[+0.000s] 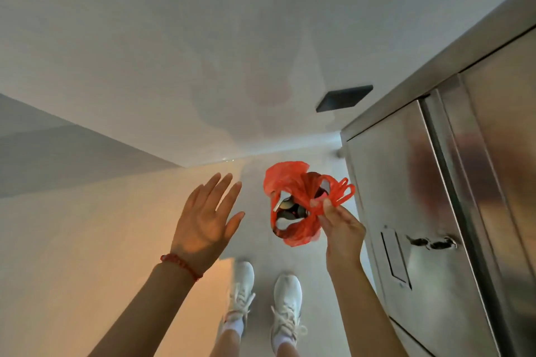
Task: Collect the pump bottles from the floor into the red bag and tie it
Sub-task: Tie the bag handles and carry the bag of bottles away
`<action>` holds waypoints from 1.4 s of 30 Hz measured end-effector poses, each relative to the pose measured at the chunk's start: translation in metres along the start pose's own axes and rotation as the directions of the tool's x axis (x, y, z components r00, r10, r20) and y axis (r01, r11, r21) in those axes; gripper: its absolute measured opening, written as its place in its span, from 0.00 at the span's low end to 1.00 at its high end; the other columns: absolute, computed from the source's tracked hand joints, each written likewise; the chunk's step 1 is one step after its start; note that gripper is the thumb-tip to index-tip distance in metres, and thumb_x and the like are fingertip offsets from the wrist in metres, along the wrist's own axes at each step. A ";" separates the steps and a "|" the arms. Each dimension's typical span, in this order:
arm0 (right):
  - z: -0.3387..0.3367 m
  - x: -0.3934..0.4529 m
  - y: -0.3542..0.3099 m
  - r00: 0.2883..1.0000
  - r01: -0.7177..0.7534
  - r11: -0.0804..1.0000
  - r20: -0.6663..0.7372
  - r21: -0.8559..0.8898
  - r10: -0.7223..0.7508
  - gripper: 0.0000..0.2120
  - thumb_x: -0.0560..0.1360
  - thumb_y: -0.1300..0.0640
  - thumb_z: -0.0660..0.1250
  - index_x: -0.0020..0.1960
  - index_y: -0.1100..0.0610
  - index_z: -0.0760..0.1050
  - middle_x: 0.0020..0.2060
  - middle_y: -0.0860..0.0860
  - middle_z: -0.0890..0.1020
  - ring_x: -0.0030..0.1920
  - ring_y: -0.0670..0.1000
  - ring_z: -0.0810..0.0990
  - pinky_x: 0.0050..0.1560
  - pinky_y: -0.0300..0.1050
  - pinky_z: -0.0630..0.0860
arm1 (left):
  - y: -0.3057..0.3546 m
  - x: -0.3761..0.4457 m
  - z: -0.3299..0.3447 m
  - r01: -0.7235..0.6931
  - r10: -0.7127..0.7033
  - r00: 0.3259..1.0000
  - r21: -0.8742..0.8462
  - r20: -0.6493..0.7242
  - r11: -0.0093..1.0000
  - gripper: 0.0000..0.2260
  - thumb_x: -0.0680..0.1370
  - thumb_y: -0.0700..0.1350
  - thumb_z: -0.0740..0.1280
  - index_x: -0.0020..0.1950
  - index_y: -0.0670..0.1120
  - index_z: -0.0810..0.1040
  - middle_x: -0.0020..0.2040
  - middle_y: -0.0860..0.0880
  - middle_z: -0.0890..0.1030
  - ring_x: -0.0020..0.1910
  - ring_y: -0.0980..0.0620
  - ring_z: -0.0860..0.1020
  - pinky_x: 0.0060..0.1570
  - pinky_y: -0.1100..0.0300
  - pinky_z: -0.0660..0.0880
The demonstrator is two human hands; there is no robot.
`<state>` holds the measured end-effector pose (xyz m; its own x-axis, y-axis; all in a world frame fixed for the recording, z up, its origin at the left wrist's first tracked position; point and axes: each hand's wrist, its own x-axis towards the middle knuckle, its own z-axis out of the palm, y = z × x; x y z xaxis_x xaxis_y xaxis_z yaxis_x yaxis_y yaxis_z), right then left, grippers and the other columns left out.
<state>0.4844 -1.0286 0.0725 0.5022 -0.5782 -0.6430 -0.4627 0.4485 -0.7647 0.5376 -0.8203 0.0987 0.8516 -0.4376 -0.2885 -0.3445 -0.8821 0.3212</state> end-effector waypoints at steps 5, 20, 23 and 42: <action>0.021 0.062 0.038 0.999 -0.047 0.997 0.012 0.066 0.046 0.07 0.70 0.62 0.70 0.35 0.55 0.83 0.31 0.49 0.85 0.41 0.52 0.81 0.45 0.43 0.78 | -0.028 0.026 0.062 -0.021 0.021 1.000 0.012 0.002 1.000 0.23 0.79 0.53 0.52 0.61 0.38 0.74 0.60 0.36 0.77 0.61 0.36 0.74 0.56 0.40 0.72; 0.042 0.152 0.094 0.997 -0.051 0.998 -0.049 0.049 0.053 0.03 0.71 0.63 0.70 0.39 0.57 0.81 0.33 0.50 0.84 0.47 0.55 0.81 0.58 0.51 0.76 | -0.040 0.073 0.127 0.050 -0.048 0.997 -0.039 0.057 0.998 0.28 0.79 0.57 0.44 0.63 0.40 0.72 0.63 0.37 0.75 0.63 0.36 0.72 0.57 0.39 0.71; 0.042 0.163 0.095 0.998 0.012 1.000 -0.058 0.014 -0.012 0.07 0.70 0.63 0.71 0.35 0.54 0.82 0.28 0.44 0.84 0.44 0.52 0.80 0.53 0.47 0.77 | -0.038 0.076 0.132 0.059 -0.057 0.997 -0.052 0.054 0.997 0.28 0.79 0.57 0.44 0.63 0.40 0.72 0.63 0.37 0.75 0.63 0.36 0.72 0.58 0.39 0.70; 0.011 0.149 0.106 0.983 0.127 0.981 -0.116 -0.150 -0.145 0.11 0.72 0.68 0.67 0.54 0.67 0.78 0.42 0.55 0.84 0.39 0.42 0.82 0.42 0.29 0.76 | -0.021 0.058 0.139 0.050 -0.045 0.995 -0.053 0.092 0.997 0.28 0.79 0.57 0.44 0.63 0.40 0.73 0.62 0.37 0.76 0.62 0.37 0.73 0.57 0.41 0.71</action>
<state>0.5186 -1.0600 -0.1047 0.4759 -0.7119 -0.5164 -0.4996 0.2644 -0.8249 0.5395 -0.8514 -0.0501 0.8263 -0.4117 -0.3843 -0.2804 -0.8925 0.3533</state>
